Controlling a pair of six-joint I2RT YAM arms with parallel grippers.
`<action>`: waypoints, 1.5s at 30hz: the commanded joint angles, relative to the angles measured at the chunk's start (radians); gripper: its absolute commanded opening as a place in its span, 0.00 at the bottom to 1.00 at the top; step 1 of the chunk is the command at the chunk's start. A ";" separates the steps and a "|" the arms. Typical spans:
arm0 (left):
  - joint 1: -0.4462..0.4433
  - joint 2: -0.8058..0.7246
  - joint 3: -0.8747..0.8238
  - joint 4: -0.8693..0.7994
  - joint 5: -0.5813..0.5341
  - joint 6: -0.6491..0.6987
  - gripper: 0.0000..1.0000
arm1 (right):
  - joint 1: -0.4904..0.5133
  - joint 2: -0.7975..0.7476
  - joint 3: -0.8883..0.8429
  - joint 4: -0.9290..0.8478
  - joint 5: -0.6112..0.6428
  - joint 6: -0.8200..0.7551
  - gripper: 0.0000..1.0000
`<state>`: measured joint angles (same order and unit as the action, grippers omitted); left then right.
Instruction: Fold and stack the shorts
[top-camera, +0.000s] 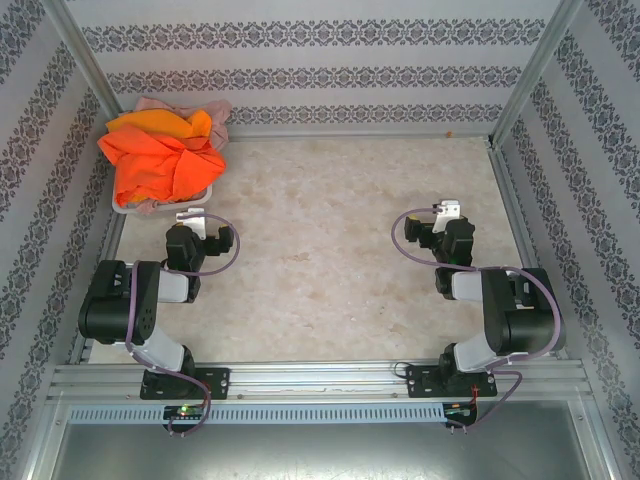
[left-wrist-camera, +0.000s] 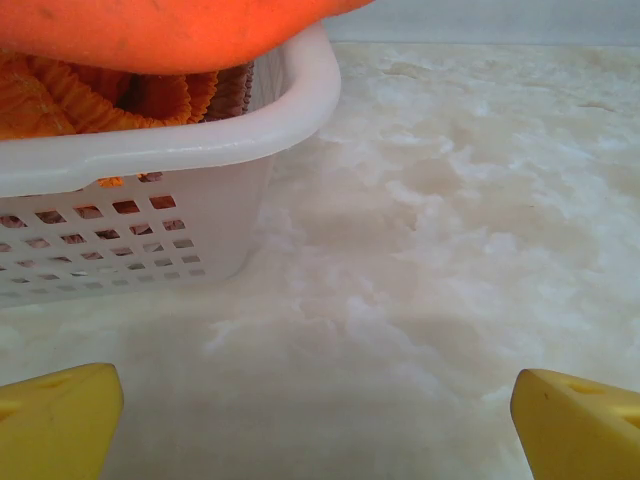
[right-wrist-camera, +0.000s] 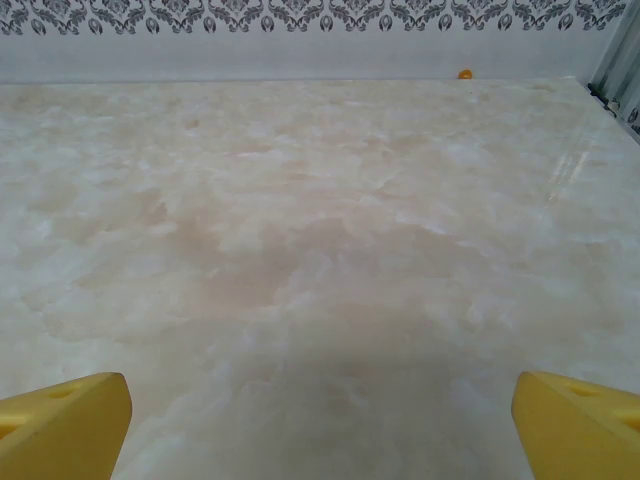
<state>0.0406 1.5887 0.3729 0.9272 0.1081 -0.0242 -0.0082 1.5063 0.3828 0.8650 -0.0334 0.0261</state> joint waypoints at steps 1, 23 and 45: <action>-0.001 -0.004 0.015 0.008 0.000 0.012 1.00 | 0.013 0.000 0.008 0.014 0.014 -0.003 0.98; 0.000 -0.004 0.015 0.007 -0.004 0.012 1.00 | 0.011 0.000 0.009 0.011 0.022 0.000 0.98; 0.030 -0.699 0.435 -1.134 -0.126 -0.290 1.00 | 0.023 -0.727 0.089 -0.765 -0.198 0.258 0.98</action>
<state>0.0471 0.8349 0.6785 0.1028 -0.0368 -0.2646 0.0048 0.7967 0.4358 0.2306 -0.1341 0.2203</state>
